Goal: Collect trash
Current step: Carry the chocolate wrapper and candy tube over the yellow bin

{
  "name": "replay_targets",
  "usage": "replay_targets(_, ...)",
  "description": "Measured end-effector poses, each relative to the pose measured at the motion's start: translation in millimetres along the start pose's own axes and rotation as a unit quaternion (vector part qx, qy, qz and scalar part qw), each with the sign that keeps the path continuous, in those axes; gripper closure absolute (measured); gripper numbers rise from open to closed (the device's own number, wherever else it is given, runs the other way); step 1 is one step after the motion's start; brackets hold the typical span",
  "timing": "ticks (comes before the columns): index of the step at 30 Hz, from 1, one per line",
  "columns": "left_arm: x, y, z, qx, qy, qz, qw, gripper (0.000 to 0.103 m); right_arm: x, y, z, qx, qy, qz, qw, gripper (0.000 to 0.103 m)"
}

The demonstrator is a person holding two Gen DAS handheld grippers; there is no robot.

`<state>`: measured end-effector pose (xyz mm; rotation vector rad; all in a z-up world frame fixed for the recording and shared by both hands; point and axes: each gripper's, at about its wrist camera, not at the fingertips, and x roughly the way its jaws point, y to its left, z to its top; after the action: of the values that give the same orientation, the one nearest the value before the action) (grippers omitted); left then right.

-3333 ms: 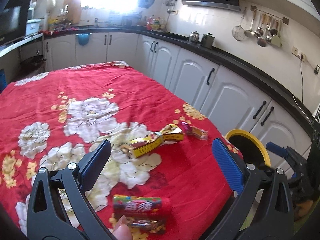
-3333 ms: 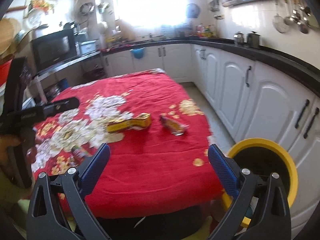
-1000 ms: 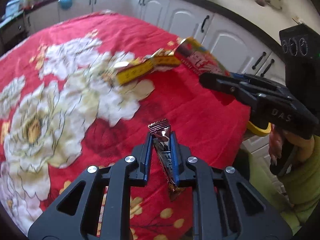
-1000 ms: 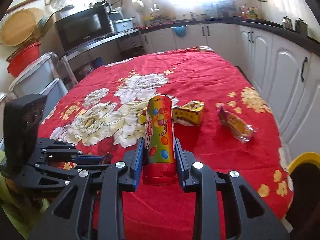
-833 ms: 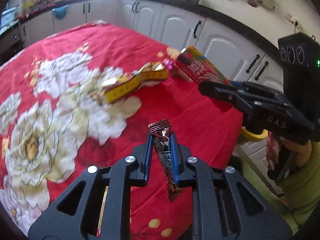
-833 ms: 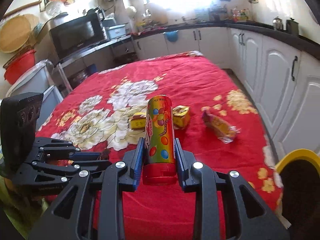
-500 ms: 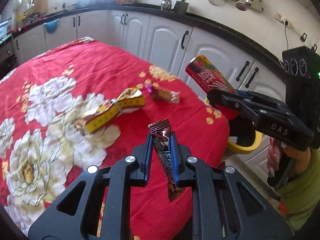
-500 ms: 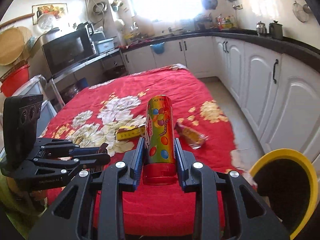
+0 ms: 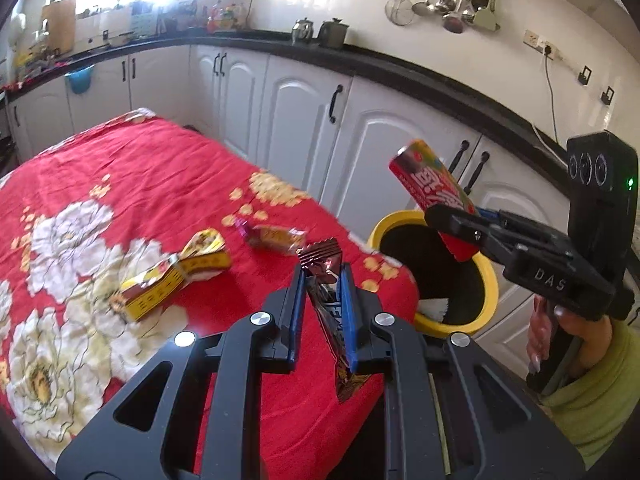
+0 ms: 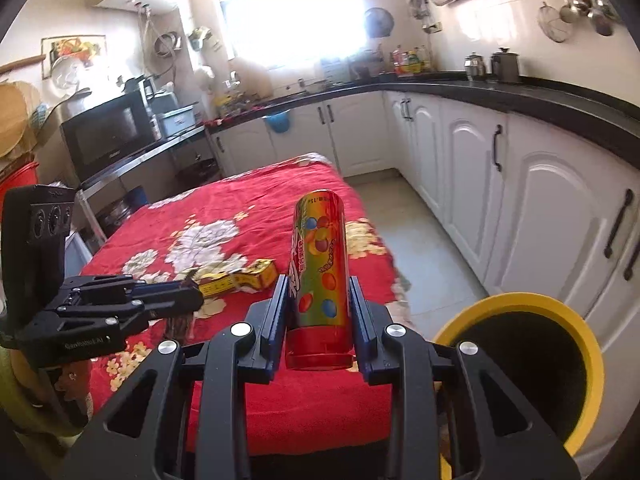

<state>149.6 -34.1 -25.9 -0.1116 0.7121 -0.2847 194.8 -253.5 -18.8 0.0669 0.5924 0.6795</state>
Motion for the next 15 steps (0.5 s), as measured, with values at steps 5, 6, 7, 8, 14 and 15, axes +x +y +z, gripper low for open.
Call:
replay_targets(5,3,-16,12,0.005,-0.015,-0.012,0.9998,0.092,-17,-19,-3,0.017,-0.012,-0.021,1.000,0.075)
replay_targets(6,3,-17,13,0.006,-0.017,-0.014,0.9997,0.092,-21,-24,-4,0.020,-0.015,-0.026,0.999,0.075)
replay_targets(7,5,-21,16,0.007,-0.019,-0.017,0.9997,0.092,-24,-28,-5,0.024,-0.017,-0.031,0.999,0.075)
replay_targets(8,6,-24,17,0.008,-0.021,-0.018,0.9996,0.092,-26,-31,-5,0.028,-0.019,-0.033,0.999,0.075)
replay_targets(14,12,-44,30,0.018,-0.034,-0.030,0.9988,0.092,-46,-55,-12,0.050,-0.033,-0.057,0.997,0.075)
replay_targets(15,14,-48,32,0.019,-0.036,-0.032,0.9987,0.092,-48,-59,-12,0.053,-0.035,-0.060,0.996,0.075)
